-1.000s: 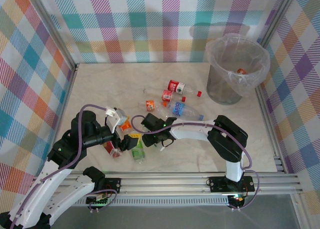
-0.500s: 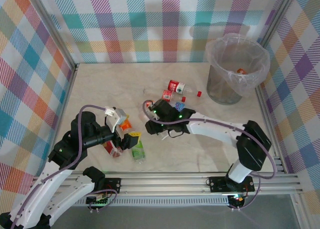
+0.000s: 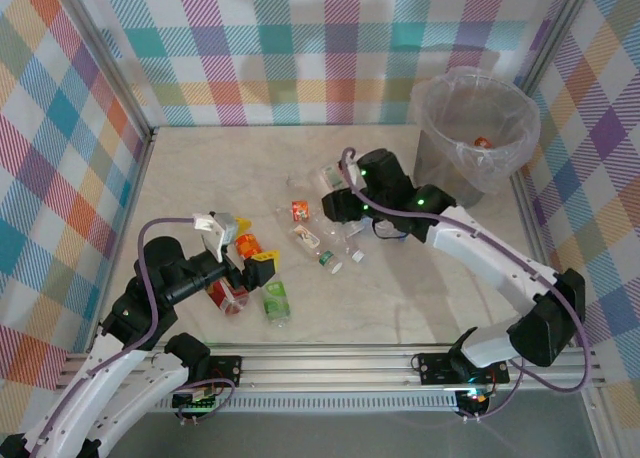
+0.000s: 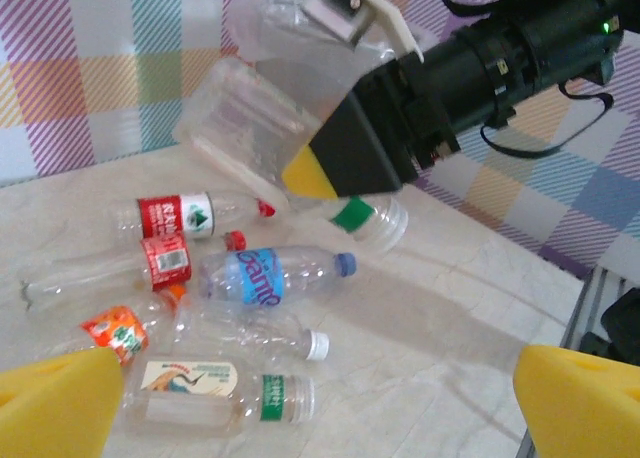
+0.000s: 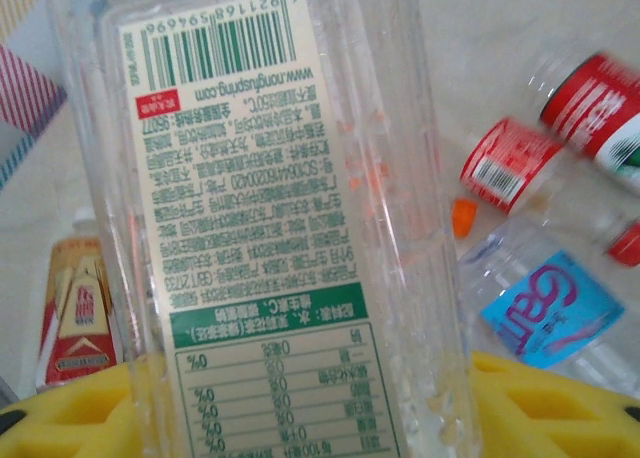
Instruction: Put the plastic bottles in the bin
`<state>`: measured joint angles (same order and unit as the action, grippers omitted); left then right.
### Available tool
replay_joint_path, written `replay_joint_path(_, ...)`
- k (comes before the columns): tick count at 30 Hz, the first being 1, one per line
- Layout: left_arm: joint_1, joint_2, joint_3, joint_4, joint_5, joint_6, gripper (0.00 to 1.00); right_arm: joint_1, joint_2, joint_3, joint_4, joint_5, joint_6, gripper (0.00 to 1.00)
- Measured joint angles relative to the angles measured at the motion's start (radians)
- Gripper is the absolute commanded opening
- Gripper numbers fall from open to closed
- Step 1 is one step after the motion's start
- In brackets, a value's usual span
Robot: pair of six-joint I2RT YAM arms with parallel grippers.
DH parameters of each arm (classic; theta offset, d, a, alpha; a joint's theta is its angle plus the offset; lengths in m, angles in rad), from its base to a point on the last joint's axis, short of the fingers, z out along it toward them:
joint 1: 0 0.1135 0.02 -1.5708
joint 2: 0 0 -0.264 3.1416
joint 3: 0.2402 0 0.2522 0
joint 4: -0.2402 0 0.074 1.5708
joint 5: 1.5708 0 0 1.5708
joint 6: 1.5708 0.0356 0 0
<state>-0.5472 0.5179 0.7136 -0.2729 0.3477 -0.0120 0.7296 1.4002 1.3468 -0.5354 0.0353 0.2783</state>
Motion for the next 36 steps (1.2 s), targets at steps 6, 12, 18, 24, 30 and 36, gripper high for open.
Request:
replay_joint_path(6, 0.000, 0.044, -0.038, 0.162, 0.148, -0.005, 1.00, -0.095, -0.014, 0.128, -0.066, -0.022, -0.062, 0.60)
replay_joint_path(12, -0.001, 0.136, -0.050, 0.319, 0.218, -0.029, 1.00, -0.204, -0.016, 0.231, -0.132, -0.032, -0.119, 0.60)
replay_joint_path(18, -0.015, 0.277, 0.046, 0.367, 0.285, -0.025, 1.00, -0.335, -0.014, 0.329, -0.179, -0.032, -0.161, 0.59)
replay_joint_path(24, -0.054, 0.388, 0.118, 0.413, 0.324, -0.025, 1.00, -0.475, 0.054, 0.467, -0.201, -0.032, -0.187, 0.59)
replay_joint_path(30, -0.075, 0.423, 0.126, 0.433, 0.335, -0.027, 1.00, -0.597, 0.175, 0.578, -0.218, -0.034, -0.193, 0.58)
replay_joint_path(36, -0.080, 0.420, 0.126, 0.426, 0.325, -0.045, 1.00, -0.714, 0.303, 0.657, -0.245, -0.037, -0.184, 0.57)
